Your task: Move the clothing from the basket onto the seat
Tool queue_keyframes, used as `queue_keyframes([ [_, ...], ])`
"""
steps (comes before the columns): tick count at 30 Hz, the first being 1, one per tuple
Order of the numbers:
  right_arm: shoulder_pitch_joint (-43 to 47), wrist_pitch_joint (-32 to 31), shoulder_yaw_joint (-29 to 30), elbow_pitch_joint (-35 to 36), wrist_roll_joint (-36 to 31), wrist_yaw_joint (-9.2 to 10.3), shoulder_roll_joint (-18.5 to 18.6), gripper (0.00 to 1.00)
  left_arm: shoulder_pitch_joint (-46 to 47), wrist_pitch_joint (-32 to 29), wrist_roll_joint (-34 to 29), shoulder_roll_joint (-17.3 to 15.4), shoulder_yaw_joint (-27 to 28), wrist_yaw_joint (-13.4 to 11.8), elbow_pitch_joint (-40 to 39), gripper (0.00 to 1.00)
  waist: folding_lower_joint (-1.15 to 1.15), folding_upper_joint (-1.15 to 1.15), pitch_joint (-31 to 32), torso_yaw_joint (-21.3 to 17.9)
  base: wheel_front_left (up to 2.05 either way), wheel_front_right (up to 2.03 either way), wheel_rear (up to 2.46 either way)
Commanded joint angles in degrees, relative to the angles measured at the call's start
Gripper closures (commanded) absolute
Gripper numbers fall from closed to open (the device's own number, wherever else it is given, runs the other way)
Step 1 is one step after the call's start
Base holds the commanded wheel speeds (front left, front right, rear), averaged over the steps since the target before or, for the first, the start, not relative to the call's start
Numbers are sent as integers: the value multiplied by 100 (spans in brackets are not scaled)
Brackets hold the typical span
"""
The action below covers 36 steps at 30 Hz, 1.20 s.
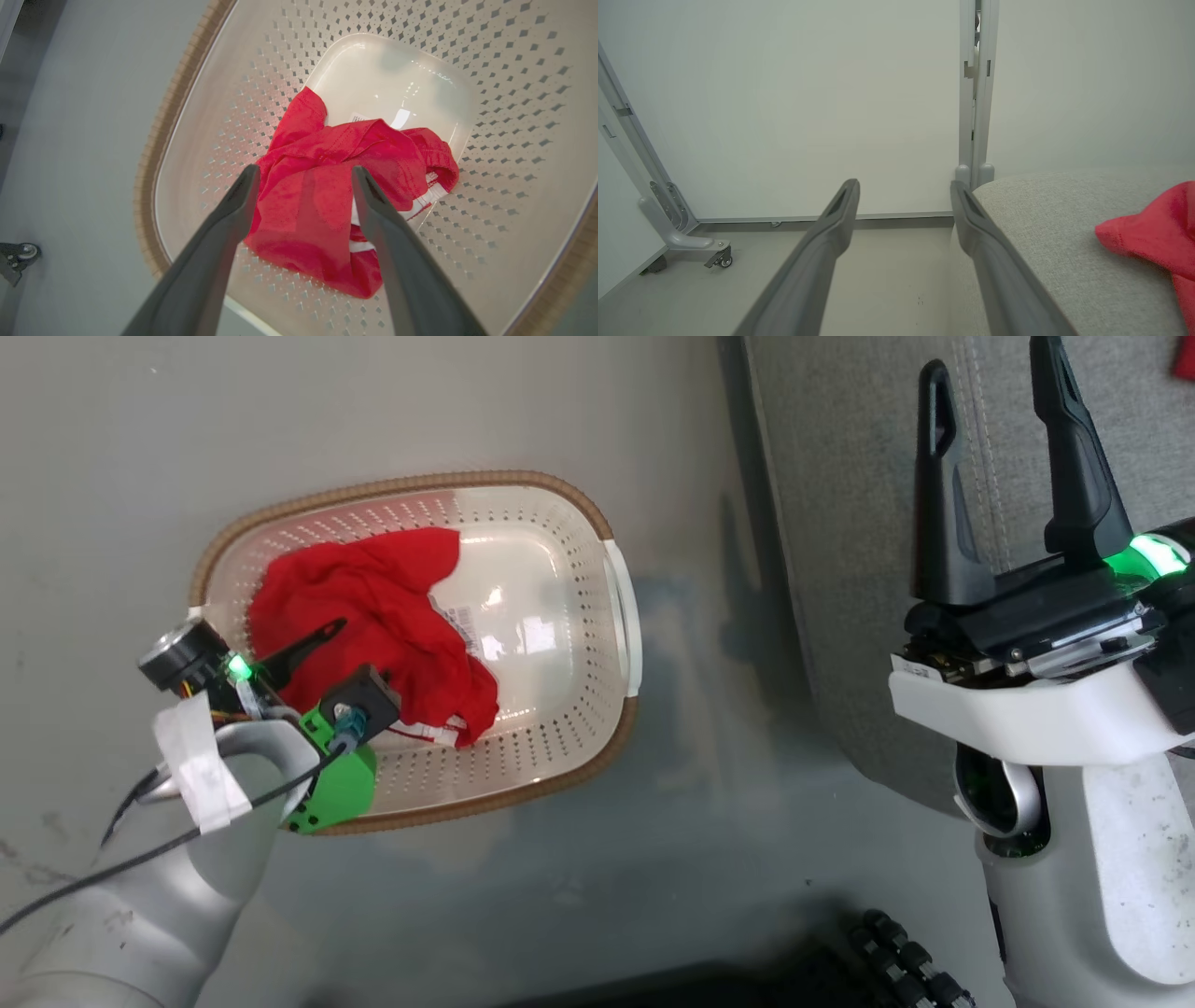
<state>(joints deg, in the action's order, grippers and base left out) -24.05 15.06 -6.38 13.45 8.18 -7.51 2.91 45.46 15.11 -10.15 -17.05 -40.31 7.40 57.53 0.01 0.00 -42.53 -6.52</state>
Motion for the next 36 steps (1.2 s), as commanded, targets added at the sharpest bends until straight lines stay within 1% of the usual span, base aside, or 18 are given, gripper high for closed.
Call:
queue_keyframes([
  [1, -109, 18, 0, 51, 71, 4, -1, 0, 273, -51, -160, -50, -103, -2, 138, 0, -1, 0, -746, -367, 0, 0, 0],
  [5, -184, 17, -53, 91, 135, 4, -2, 0, 753, -180, -427, 14, -352, -71, 533, 0, -1, 0, -981, -448, 0, 0, 0],
  [13, -284, 18, -100, 117, 255, 4, -1, 0, 1341, -519, -663, 189, -665, -61, 1146, 0, -1, 0, -1272, -585, 0, 0, 0],
  [17, -342, 18, -104, 143, 357, 4, -1, 0, 1479, -654, -609, 223, -682, -127, 1321, 0, -1, 0, -1393, -644, 0, 0, 0],
  [20, -374, 18, -118, 191, 403, 4, 0, 0, 1579, -779, -558, 223, -688, -100, 1421, 0, -1, 0, -1478, -684, 0, 0, 0],
  [29, -453, 17, -124, 257, 463, 4, -1, 0, 1733, -844, -449, 142, -754, -63, 1538, 0, -1, 0, -1667, -781, 0, 0, 0],
  [36, -430, 18, -75, 265, 532, 4, 0, 0, 1762, -923, -210, 74, -674, -36, 1591, 0, -1, 0, -1734, -855, 0, 0, 0],
])
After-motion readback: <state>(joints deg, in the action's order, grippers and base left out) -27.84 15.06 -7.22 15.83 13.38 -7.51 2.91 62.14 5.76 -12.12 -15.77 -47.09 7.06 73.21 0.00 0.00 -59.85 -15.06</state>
